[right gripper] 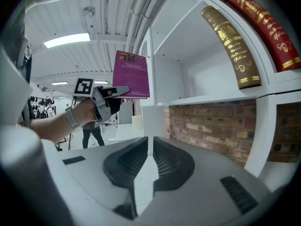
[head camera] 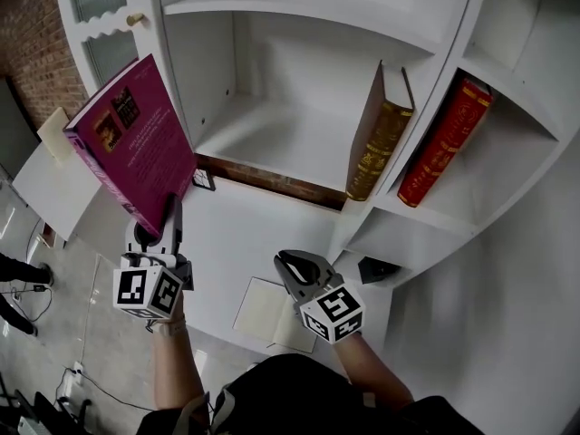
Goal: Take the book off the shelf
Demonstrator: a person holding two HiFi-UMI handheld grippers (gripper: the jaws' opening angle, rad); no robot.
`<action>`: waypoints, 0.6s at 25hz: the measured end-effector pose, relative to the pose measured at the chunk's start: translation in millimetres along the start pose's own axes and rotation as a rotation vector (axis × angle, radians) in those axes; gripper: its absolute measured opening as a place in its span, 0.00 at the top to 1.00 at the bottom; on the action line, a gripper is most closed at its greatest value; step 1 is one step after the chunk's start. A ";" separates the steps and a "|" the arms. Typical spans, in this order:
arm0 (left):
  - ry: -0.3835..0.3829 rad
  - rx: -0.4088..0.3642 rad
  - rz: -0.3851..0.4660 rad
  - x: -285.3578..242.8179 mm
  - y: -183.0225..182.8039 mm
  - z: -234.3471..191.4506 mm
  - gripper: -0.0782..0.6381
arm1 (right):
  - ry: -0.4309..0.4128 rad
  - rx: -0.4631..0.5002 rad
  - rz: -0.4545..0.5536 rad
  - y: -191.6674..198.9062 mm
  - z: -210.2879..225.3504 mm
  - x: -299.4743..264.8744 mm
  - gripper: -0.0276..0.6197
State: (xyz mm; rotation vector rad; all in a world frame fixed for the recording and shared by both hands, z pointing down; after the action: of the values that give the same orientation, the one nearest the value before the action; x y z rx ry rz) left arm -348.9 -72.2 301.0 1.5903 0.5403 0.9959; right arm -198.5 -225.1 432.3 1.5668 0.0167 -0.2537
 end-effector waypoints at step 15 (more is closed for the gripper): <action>-0.123 -0.049 -0.050 92.4 -14.7 -40.8 0.69 | -0.169 0.034 0.011 -11.4 -91.3 -35.2 0.92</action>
State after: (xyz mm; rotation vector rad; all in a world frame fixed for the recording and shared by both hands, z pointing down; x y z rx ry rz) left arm -330.5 26.9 316.7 1.5759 0.4654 0.8618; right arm -221.1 -129.4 426.3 1.5742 -0.1290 -0.3783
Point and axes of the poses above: the fingertips, and each gripper's own axes: x backward along the fingers, z to its right, y out of its underside, the point moved 2 cm from there along x, backward along the fingers, and after that the axes turned 6 degrees about y, right-handed, at the moved point
